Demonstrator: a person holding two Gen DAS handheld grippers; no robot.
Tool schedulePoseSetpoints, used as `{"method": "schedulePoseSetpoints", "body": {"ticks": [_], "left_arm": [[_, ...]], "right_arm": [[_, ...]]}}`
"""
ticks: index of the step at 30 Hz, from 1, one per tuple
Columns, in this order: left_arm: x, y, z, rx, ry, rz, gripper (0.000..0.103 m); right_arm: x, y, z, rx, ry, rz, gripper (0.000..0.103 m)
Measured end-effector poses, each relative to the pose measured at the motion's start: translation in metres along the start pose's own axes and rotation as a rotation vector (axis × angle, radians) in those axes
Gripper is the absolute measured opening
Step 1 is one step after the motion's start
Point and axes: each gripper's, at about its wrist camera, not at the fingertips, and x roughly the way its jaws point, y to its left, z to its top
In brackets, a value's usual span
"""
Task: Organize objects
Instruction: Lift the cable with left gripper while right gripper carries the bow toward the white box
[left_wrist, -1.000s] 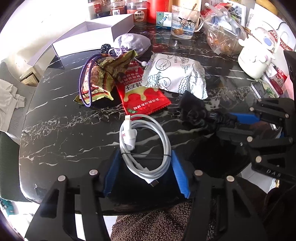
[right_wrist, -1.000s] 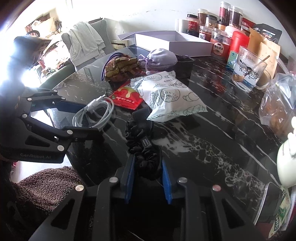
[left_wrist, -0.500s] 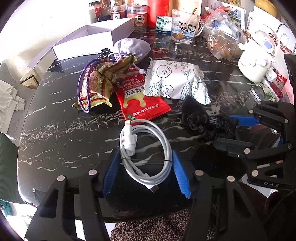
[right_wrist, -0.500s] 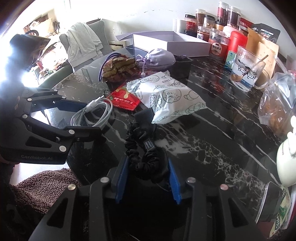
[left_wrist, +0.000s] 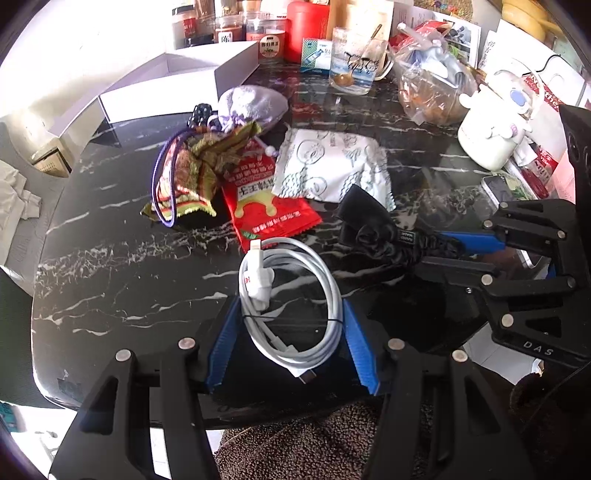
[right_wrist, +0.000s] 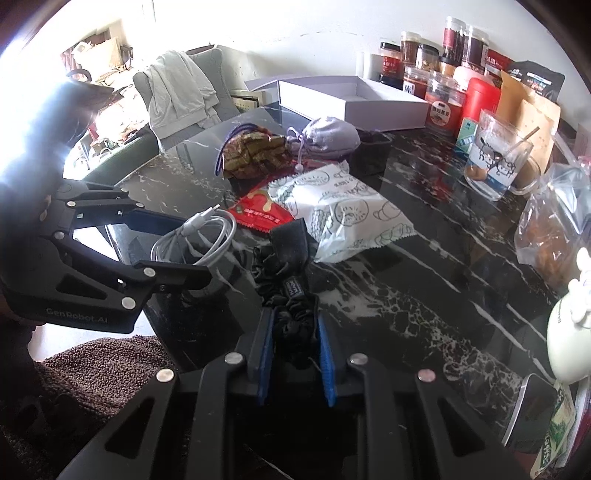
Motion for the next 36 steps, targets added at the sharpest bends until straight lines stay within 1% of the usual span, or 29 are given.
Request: {"method": "schedulePoseSetpoints", "body": {"ticks": [3,8,19,32,36], "left_arm": [[-0.006,-0.001,0.003,0.013,-0.001,0.008,0.054],[-0.017,-0.002,0.012,0.017,-0.025,0.010,0.054],[-0.035,-0.001,0.040,0.021,-0.075,0.012,0.054],[-0.039,0.018,0.082,0.017,-0.116,0.037,0.054],[-0.038,0.027,0.099,0.016,-0.125,0.041,0.054]], "right_arm": [[-0.006,0.001,0.002,-0.007,-0.019,-0.003,0.021],[-0.015,0.001,0.007,-0.019,-0.039,0.000,0.021],[-0.031,-0.006,0.026,-0.046,-0.098,-0.011,0.021],[-0.038,-0.017,0.066,-0.092,-0.164,-0.001,0.021],[-0.034,-0.019,0.079,-0.105,-0.168,0.000,0.021]]}}
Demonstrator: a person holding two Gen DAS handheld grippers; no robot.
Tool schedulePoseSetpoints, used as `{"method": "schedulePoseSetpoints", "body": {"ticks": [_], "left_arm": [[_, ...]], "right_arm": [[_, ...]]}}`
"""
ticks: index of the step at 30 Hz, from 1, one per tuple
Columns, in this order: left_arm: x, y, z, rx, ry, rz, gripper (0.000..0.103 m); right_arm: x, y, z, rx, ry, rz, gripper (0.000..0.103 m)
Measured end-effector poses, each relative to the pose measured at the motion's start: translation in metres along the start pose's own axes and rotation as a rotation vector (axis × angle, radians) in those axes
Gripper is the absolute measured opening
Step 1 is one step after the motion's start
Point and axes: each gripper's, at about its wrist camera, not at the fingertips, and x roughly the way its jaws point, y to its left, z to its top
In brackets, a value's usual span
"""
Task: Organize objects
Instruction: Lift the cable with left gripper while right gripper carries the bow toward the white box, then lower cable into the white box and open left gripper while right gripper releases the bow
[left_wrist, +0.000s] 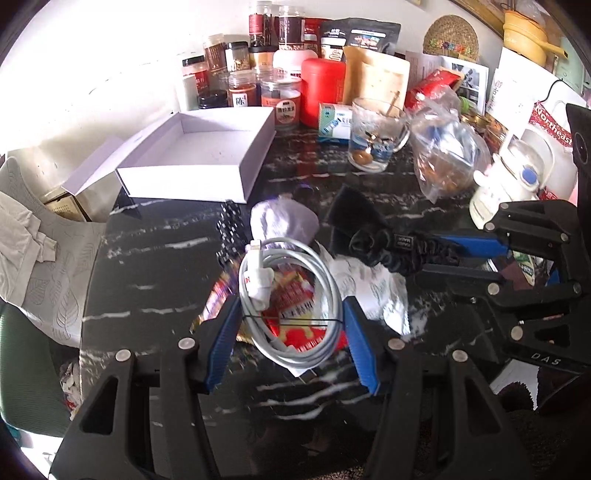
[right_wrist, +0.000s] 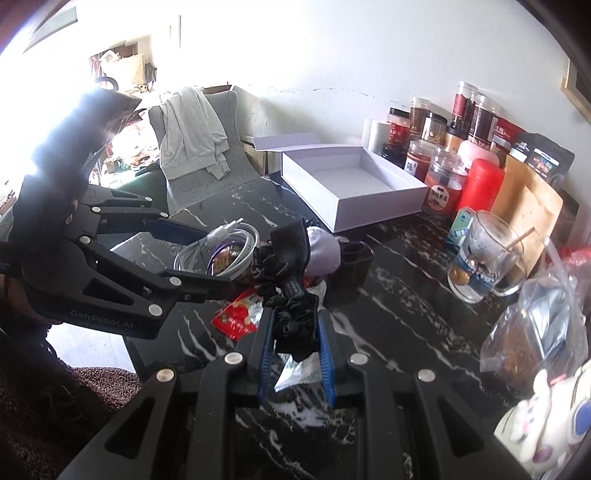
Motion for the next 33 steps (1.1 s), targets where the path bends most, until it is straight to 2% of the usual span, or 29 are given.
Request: {"method": "schedulePoseSetpoints", "body": {"ticks": [18,33], "left_arm": [[0.022,0.046,0.079,0.024,-0.055,0.046,0.054],[0.065,0.094,0.139,0.028,-0.063,0.075,0.054]], "right_arm": [[0.035,-0.035,0.067,-0.057,-0.043,0.014,0.021],[0.082,-0.063,0.123,-0.100,-0.045,0.043,0.021]]}}
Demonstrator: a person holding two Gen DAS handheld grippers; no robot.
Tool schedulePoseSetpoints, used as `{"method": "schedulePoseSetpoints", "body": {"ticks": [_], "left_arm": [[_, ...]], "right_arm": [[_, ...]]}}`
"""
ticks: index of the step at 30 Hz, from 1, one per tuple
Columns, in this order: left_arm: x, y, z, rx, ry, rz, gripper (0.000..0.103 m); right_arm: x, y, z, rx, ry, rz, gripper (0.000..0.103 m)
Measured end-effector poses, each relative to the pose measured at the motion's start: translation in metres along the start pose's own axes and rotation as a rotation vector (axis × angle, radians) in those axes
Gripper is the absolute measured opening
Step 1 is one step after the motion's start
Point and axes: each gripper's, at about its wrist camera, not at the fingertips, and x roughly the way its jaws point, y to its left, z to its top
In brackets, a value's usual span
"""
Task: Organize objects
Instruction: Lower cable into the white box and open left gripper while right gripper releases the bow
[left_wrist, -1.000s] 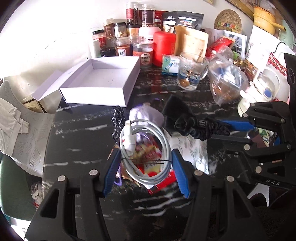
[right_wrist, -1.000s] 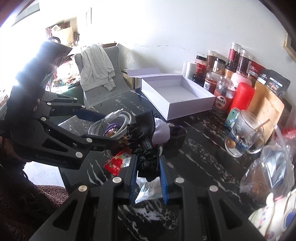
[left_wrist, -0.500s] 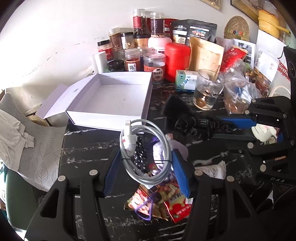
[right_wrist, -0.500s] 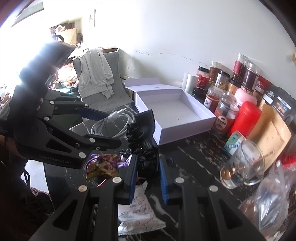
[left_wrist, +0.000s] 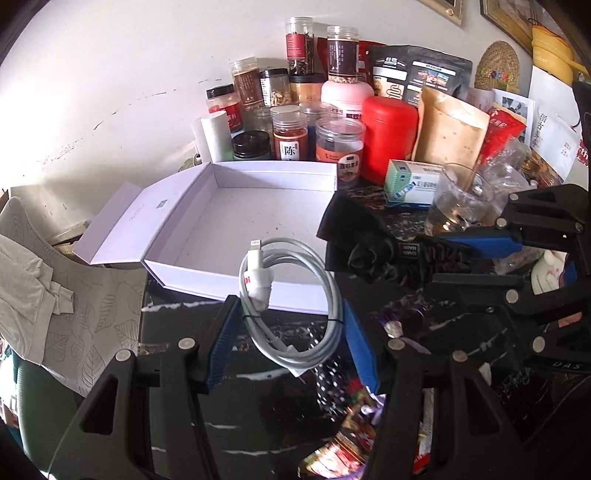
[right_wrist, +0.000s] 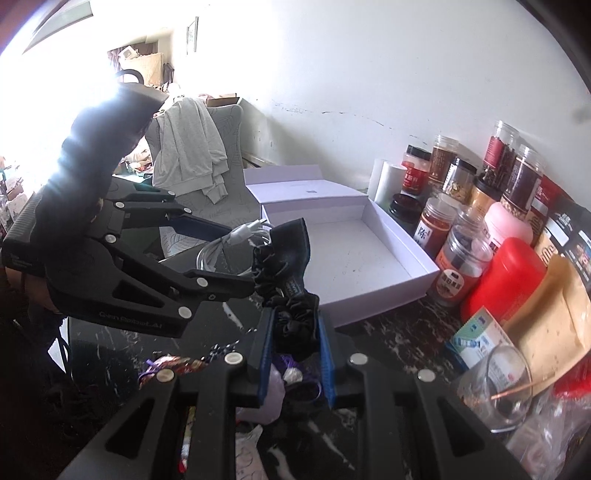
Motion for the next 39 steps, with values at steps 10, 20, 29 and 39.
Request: {"method": "schedulePoseSetpoints", "body": {"ticks": [10,20,29,39], "left_arm": [[0.019,0.028,0.044,-0.011,-0.052,0.019,0.054],[0.041,0.057,0.088,0.002,-0.091,0.027,0.054],[0.077,0.073,0.124,0.011,-0.100,0.053,0.054],[0.129,0.094,0.160,0.015,-0.091,0.115,0.054]], "right_arm": [[0.028,-0.028,0.040,-0.008,-0.027,-0.024,0.021],[0.057,-0.058,0.077,0.014,-0.038,-0.054,0.021],[0.090,-0.089,0.096,0.063,-0.038,-0.063,0.021],[0.135,-0.115,0.109,0.118,-0.015,-0.101,0.021]]}}
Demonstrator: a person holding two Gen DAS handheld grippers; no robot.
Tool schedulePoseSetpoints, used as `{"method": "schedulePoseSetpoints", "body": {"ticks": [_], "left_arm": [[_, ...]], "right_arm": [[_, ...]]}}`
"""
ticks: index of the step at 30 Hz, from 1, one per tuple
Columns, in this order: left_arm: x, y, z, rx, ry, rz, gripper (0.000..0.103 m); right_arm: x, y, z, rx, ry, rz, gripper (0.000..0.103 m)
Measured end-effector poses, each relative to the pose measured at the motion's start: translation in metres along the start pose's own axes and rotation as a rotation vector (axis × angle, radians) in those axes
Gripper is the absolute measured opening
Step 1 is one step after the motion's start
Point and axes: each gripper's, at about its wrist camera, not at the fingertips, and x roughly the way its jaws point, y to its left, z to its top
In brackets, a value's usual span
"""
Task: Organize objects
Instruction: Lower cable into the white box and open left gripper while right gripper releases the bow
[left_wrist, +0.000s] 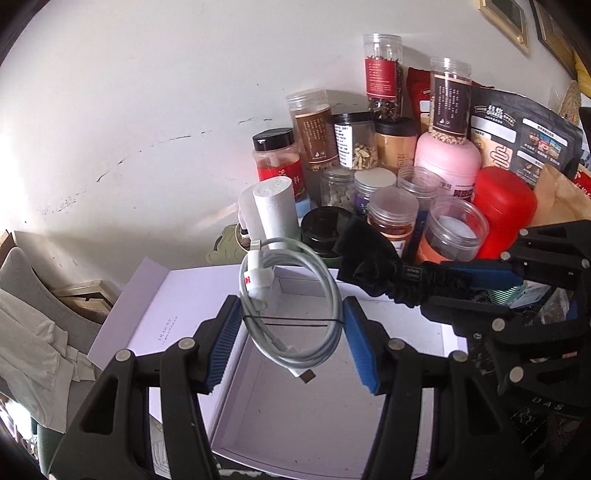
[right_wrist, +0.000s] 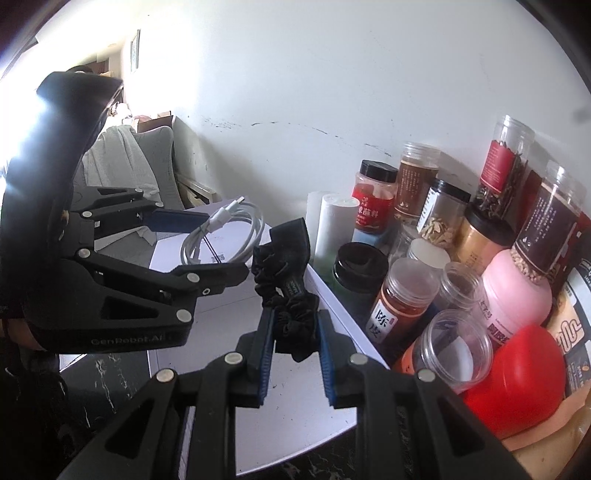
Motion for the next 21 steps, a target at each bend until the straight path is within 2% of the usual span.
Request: {"method": "schedulePoseSetpoints", "body": {"ticks": [8,21], "left_arm": [[0.060,0.007,-0.007,-0.005,0.099,0.000,0.054],[0.100,-0.006,-0.022,0.007,0.199,-0.030,0.054]], "right_arm": [[0.046,-0.018,-0.007,0.062,0.057,0.010,0.021],[0.073,-0.014,-0.020,0.051,0.140,-0.001,0.022]]}}
